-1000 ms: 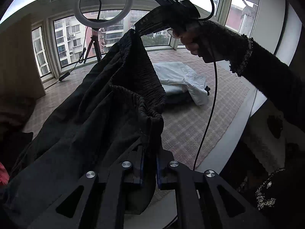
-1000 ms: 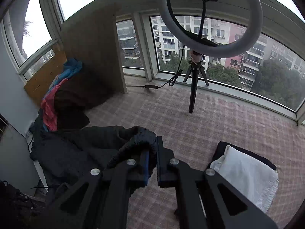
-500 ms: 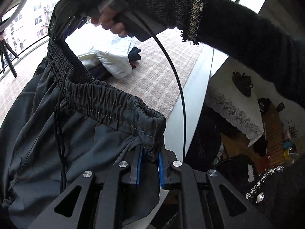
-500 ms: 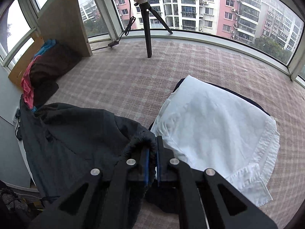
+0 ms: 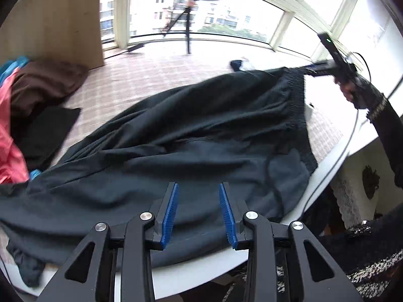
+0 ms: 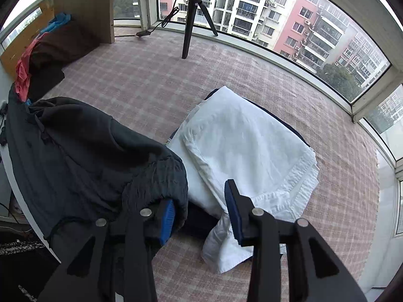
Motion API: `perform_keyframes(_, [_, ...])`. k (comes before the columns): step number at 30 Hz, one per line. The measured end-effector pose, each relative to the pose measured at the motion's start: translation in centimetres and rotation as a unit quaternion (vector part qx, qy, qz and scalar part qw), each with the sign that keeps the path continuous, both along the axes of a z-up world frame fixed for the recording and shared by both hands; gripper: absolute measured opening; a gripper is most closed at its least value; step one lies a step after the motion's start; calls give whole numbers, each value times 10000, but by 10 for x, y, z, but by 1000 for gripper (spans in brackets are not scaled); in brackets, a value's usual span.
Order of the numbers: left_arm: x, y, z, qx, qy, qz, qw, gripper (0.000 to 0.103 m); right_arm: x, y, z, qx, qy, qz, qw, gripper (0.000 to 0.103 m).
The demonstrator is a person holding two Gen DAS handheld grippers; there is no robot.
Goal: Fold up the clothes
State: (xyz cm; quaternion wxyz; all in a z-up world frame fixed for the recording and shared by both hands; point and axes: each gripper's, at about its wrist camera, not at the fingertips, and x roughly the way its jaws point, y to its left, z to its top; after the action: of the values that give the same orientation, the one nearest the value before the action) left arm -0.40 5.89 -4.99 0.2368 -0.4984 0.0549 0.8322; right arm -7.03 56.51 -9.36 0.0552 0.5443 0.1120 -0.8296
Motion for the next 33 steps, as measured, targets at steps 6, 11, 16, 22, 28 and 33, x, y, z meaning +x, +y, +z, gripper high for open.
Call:
perform_keyframes(6, [-56,-216,-30,-924,223,2077,9736,34,-14,-7,-18,915,-467,-338,9941,44])
perform_keyframes(11, [-103,-299,-52,-895,82,2282,9695,34,-19,-12,-6,1061,-621,-984,9875,44])
perform_keyframes(16, [-154,-345,-80,-788,-227,2326,9691,39,-28,-57,-5,1486,-756,-1026,9807,44])
perform_keyframes(22, [-196,-347,-104,-800,-496,1996,9754,39,-25,-71,17,1126,-563,-1216,9846,44])
perform_keyframes(28, [-190,-336,-115,-557,-469,1761,9817,2,-7,-68,57,227,177,-1533,9878,46])
perform_keyframes(33, [-151,-339,-87,-299,-269,1817,9825,1,-31,-153,42,-270,384,-455,9979,46])
